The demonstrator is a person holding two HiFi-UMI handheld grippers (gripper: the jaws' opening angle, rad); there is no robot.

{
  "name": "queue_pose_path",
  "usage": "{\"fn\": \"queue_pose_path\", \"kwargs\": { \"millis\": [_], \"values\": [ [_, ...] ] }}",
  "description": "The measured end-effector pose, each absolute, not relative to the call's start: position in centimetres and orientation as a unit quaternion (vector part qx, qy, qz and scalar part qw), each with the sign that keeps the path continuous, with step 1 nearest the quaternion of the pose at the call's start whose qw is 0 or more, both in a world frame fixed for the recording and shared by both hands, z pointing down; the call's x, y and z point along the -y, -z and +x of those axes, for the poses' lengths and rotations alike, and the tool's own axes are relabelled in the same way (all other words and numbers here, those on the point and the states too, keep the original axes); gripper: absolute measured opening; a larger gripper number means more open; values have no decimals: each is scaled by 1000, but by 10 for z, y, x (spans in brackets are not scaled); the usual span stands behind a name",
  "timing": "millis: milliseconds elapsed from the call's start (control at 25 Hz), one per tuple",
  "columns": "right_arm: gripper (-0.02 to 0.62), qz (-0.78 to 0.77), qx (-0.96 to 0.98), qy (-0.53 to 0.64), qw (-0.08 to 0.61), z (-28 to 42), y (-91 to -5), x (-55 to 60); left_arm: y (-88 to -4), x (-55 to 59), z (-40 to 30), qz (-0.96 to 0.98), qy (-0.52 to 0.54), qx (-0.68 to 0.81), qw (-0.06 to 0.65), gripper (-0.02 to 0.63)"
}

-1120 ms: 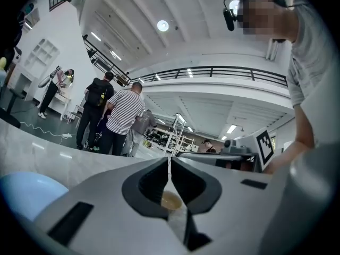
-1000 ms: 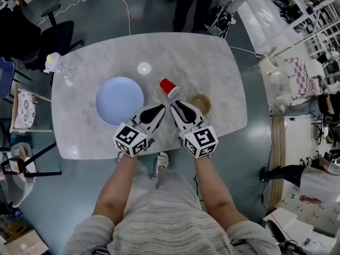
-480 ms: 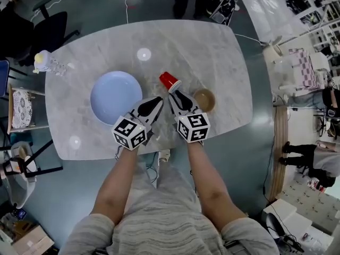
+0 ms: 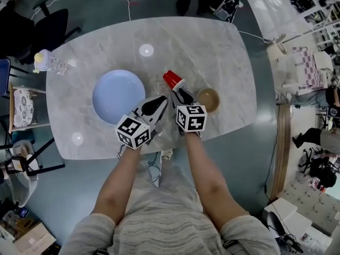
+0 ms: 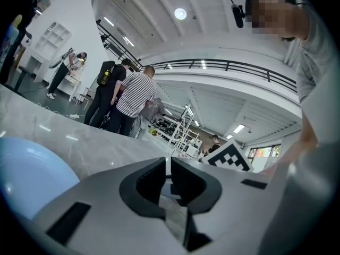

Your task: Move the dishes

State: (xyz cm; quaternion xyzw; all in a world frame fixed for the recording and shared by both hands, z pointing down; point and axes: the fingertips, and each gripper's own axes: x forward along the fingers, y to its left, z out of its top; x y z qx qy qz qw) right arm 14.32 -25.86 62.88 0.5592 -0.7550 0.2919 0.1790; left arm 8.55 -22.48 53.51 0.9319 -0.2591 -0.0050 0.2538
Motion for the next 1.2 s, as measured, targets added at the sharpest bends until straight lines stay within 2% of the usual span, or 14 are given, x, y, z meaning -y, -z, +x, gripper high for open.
{"fn": "queue_pose_path", "kwargs": {
  "millis": [520, 680, 920, 1200],
  "values": [
    [137, 558, 738, -318, 208, 141, -656, 273, -530, 227, 76, 931, 12, 260, 256, 29],
    [89, 556, 739, -309, 220, 140, -659, 276, -528, 228, 74, 930, 16, 260, 258, 29],
    [50, 550, 746, -285, 245, 138, -656, 278, -529, 231, 66, 928, 20, 263, 262, 29],
    [40, 520, 770, -212, 305, 131, -643, 278, -527, 233, 63, 925, 29, 268, 268, 29]
  ]
}}
